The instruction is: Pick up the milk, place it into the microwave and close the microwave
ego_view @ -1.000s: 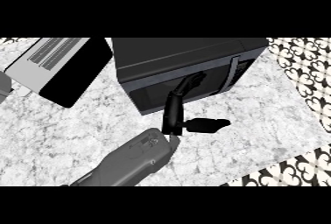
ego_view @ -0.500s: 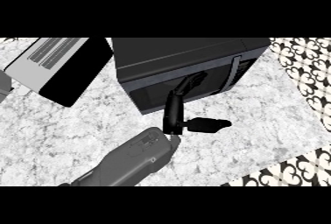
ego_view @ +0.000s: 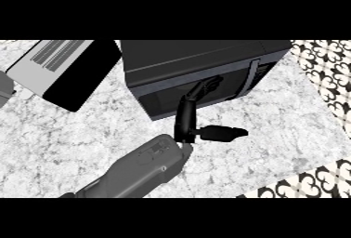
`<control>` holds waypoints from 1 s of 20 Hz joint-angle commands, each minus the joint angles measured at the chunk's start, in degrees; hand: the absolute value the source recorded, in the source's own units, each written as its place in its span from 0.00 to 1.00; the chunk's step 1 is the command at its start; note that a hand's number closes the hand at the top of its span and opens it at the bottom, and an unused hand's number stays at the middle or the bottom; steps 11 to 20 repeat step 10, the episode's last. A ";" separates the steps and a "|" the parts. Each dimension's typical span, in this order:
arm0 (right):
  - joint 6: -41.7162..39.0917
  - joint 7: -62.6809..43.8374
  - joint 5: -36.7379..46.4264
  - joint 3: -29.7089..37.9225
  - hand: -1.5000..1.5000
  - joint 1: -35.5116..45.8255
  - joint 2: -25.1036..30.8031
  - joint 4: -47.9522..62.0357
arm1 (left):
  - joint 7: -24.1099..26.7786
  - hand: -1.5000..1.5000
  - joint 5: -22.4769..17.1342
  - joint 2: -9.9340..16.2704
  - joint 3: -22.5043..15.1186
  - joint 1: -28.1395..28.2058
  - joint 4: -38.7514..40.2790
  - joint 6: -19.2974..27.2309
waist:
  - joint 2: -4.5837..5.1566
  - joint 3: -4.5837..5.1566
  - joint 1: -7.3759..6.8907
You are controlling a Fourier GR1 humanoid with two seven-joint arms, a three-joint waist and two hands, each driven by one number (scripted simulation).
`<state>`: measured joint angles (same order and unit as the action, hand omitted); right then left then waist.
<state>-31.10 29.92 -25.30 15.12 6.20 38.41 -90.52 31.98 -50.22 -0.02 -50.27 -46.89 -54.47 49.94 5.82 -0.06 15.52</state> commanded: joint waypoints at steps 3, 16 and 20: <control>-3.02 -1.96 -4.68 0.15 0.00 1.75 1.01 3.61 | 1.40 0.00 -2.47 0.02 3.73 -3.21 4.51 1.12 | 0.31 0.14 -0.12; -5.15 -3.85 -8.13 0.24 0.00 3.82 2.33 6.49 | 2.77 0.00 -4.43 0.02 3.43 -3.84 5.15 0.81 | 0.55 0.06 0.12; -5.15 -3.85 -8.13 0.24 0.00 3.82 2.33 6.49 | 2.77 0.00 -4.43 0.02 3.43 -3.84 5.15 0.81 | 0.55 0.06 0.12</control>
